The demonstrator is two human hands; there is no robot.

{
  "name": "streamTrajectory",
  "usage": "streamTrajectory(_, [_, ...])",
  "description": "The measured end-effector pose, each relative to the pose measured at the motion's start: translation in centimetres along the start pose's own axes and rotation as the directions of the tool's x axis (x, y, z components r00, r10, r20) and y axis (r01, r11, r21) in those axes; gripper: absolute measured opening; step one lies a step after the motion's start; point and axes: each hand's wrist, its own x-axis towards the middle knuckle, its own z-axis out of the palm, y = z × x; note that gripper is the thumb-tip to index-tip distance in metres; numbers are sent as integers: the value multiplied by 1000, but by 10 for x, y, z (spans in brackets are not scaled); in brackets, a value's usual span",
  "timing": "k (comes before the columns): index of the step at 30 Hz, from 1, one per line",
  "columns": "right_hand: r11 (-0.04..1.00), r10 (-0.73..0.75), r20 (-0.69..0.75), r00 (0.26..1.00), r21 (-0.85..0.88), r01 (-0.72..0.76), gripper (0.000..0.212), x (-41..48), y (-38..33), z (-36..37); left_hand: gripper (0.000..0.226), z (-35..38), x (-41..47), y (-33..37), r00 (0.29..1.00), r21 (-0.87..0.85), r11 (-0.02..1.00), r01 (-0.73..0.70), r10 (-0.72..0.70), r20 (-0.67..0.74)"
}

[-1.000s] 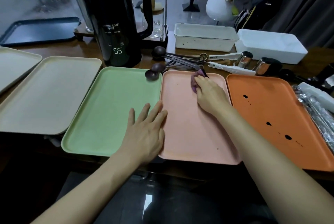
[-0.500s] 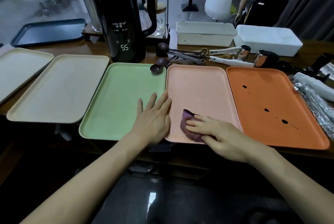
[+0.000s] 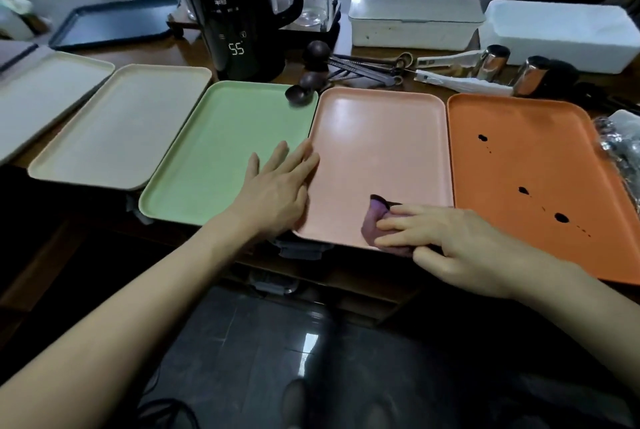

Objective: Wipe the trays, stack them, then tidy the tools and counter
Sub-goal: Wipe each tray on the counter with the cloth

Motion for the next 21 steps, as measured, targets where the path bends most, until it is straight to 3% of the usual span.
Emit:
streamTrajectory(3, [999, -7, 3, 1000, -31, 7, 51, -3, 0, -3, 67, -1, -3, 4, 1000, 7, 1000, 17, -17, -19])
streamTrajectory(7, [985, -137, -30, 990, -114, 132, 44, 28, -12, 11, 75, -1, -7, 4, 999, -8, 1000, 17, -17, -33])
streamTrajectory(11, [981, -168, 24, 985, -91, 170, 62, 76, -33, 29, 86, -1, -7, 3, 1000, 25, 1000, 0, 1, -18])
streamTrajectory(18, [996, -35, 74, 997, -73, 40, 50, 20, -10, 13, 84, 1, -4, 3, 1000, 20, 1000, 3, -3, -11])
streamTrajectory(21, [973, 20, -10, 1000, -231, -22, 58, 23, -1, 15, 83, 3, -3, 0, 1000, -19, 1000, -22, 22, -21])
